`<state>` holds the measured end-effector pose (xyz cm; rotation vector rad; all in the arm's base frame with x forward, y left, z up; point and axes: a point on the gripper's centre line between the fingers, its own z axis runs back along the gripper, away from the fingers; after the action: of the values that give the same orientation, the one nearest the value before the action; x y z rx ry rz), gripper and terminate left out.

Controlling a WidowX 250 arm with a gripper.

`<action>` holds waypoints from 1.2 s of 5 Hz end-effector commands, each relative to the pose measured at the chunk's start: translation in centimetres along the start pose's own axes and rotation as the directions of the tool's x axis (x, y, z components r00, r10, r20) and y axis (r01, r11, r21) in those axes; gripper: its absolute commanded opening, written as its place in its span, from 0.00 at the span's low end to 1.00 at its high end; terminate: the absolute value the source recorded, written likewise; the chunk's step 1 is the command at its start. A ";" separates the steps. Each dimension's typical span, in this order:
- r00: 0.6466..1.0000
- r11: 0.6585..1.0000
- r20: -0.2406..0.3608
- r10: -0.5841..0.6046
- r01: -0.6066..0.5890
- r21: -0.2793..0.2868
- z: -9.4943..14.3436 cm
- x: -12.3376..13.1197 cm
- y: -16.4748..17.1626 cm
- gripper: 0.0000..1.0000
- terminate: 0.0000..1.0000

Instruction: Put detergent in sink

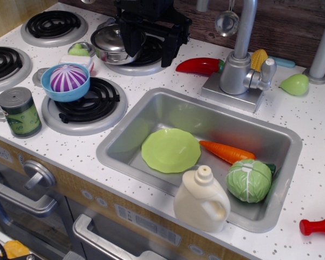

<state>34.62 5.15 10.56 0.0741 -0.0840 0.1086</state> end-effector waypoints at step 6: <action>0.403 0.415 -0.140 0.904 -0.907 0.068 5.7 -12.2 -7.3 1.00 0.00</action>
<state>22.76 -5.01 12.51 -0.0107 0.0492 1.3219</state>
